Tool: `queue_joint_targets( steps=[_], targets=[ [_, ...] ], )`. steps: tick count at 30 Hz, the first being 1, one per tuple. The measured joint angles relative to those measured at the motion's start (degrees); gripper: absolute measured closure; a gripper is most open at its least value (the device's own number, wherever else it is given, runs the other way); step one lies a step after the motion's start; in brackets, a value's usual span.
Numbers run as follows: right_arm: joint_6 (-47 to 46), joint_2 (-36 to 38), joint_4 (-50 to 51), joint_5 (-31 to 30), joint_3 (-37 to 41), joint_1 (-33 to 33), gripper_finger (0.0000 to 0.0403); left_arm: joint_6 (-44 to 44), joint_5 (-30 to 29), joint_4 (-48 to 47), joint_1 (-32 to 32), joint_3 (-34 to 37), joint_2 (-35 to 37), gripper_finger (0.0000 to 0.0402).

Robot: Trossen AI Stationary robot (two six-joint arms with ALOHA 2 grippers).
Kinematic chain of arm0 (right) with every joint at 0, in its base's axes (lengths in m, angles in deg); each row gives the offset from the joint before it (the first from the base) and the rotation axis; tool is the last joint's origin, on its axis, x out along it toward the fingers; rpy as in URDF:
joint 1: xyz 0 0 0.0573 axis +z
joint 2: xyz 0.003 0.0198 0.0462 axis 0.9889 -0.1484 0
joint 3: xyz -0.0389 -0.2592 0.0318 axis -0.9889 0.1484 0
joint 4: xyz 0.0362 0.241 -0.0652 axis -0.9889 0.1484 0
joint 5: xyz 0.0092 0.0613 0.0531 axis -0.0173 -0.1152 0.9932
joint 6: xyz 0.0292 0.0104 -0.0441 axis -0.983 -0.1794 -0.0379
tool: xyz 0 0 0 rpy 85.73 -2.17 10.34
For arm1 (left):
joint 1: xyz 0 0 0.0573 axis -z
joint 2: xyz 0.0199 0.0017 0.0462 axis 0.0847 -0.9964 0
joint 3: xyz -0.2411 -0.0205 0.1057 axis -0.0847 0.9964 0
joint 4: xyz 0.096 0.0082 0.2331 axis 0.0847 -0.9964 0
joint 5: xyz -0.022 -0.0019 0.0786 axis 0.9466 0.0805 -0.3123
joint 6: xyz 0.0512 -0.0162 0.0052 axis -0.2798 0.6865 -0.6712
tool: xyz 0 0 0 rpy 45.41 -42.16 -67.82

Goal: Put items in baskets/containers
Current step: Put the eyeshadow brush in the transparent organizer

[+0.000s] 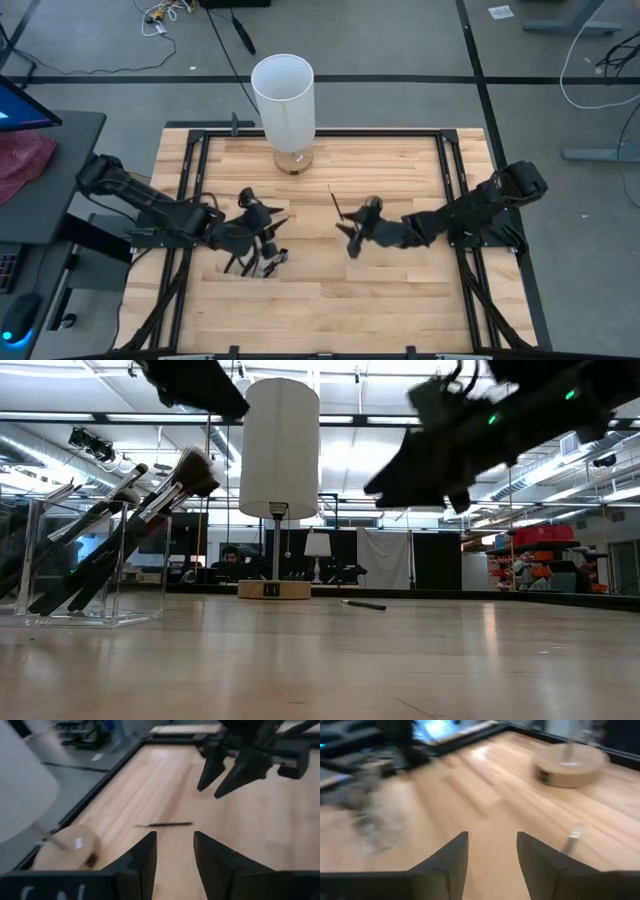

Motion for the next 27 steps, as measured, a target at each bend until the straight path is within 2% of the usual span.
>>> queue_joint_targets(
  steps=[5,9,13,19,22,24,27],
  targets=[
    [-1.7,-3.4,1.8,-0.4,-0.1,-5.9,0.022,1.4,0.2,0.1,-3.2,0.0,-3.3,0.0271],
    [-1.7,-8.9,0.5,-0.4,-0.1,-9.4,0.021,1.8,3.1,0.5,-5.3,0.0,-6.5,0.0271],
    [-1.0,-15.6,-6.5,3.3,-0.1,-11.7,0.0209,1.4,3.3,3.9,-6.1,0.0,-9.2,0.0271],
    [2.0,-24.6,-6.5,5.0,-5.8,-14.2,0.0226,1.0,3.4,6.4,-6.0,0.0,-10.6,0.0271],
    [3.6,-28.2,-4.2,4.4,-9.7,-15.0,0.0238,1.0,5.7,6.6,-6.0,0.0,-10.6,0.0271],
    [3.3,-29.5,-1.6,4.0,-11.5,-15.3,0.0247,1.0,8.0,6.0,-6.0,0.0,-10.6,0.0271],
    [3.0,-29.8,0.5,4.4,-12.0,-15.5,0.0261,0.9,8.6,5.2,-5.9,0.0,-10.6,0.0271]
  ],
)
